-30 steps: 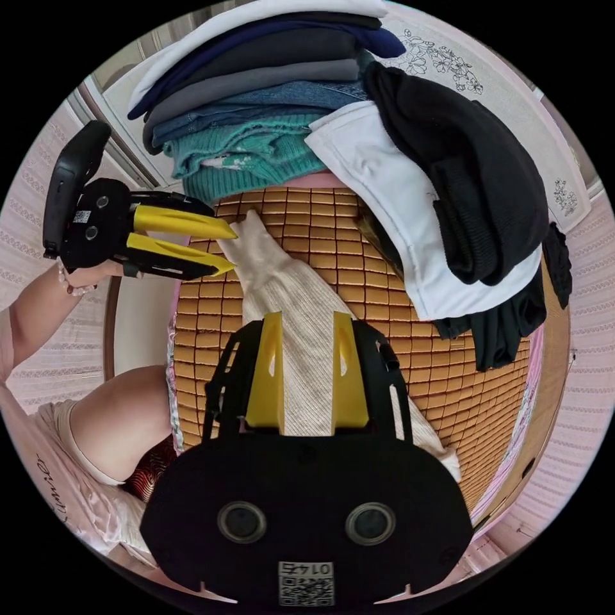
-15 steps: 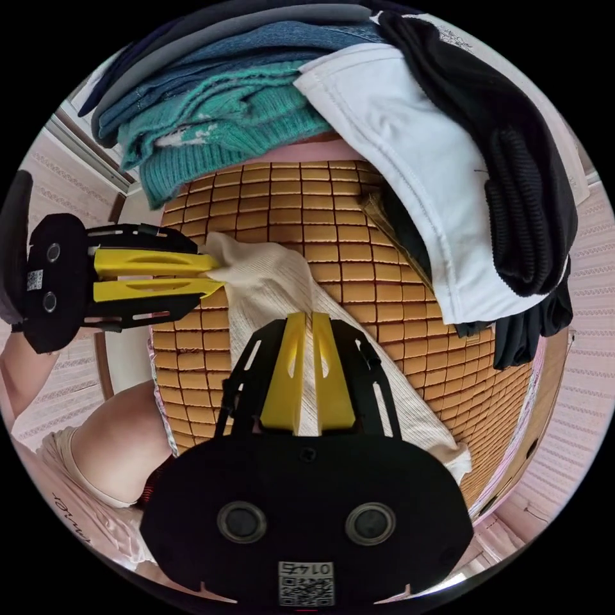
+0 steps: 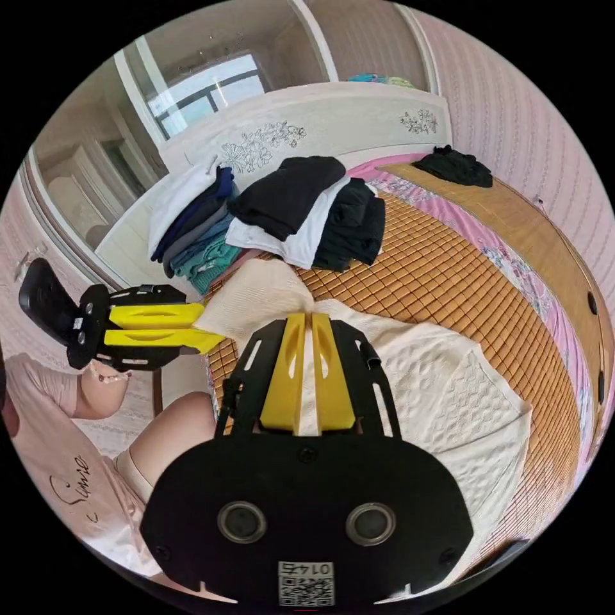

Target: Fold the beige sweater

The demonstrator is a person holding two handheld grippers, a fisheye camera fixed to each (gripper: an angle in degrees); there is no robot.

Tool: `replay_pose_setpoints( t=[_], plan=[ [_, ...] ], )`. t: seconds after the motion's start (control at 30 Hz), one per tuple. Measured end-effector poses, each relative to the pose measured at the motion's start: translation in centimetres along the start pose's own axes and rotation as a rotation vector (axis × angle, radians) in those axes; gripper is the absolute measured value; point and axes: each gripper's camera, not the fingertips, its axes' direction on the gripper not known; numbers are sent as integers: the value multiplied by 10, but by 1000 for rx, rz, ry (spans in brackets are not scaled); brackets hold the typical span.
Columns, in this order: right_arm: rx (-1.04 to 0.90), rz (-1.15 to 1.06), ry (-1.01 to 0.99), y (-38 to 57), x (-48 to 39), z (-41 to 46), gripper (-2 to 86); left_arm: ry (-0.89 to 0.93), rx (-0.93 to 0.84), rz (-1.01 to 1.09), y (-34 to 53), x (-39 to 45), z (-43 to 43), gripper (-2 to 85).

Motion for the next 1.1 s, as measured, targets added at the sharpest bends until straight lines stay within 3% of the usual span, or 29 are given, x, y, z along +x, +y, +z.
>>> replay_pose_setpoints(
  t=[0.13, 0.2, 0.27, 0.37, 0.5, 0.7, 0.8, 0.9, 1.1],
  plan=[
    [70, 138, 68, 84, 53, -97, 20, 310, 74, 112, -47, 97, 29, 56],
    [22, 306, 186, 157, 92, -136, 30, 521, 12, 147, -51, 150, 60, 67],
    [-41, 463, 268, 217, 117, -153, 39, 580, -39, 185, -38, 181, 78, 68],
    [-97, 621, 248, 301, 134, -170, 55, 540, -175, 201, -4, 202, 111, 66],
    [-72, 648, 182, 349, 130, -176, 75, 367, -385, 127, 31, 184, 159, 67],
    [-44, 636, 277, 336, 140, -177, 90, 195, -454, 108, 17, 182, 194, 71],
    [-50, 675, 326, 334, 157, -180, 63, 171, -482, 119, 6, 194, 216, 72],
    [-105, 707, 209, 339, 170, -178, 21, 142, -577, 192, 9, 214, 245, 73],
    [-64, 660, 296, 340, 172, -226, 8, 123, -555, 245, 11, 242, 257, 69]
  ],
)
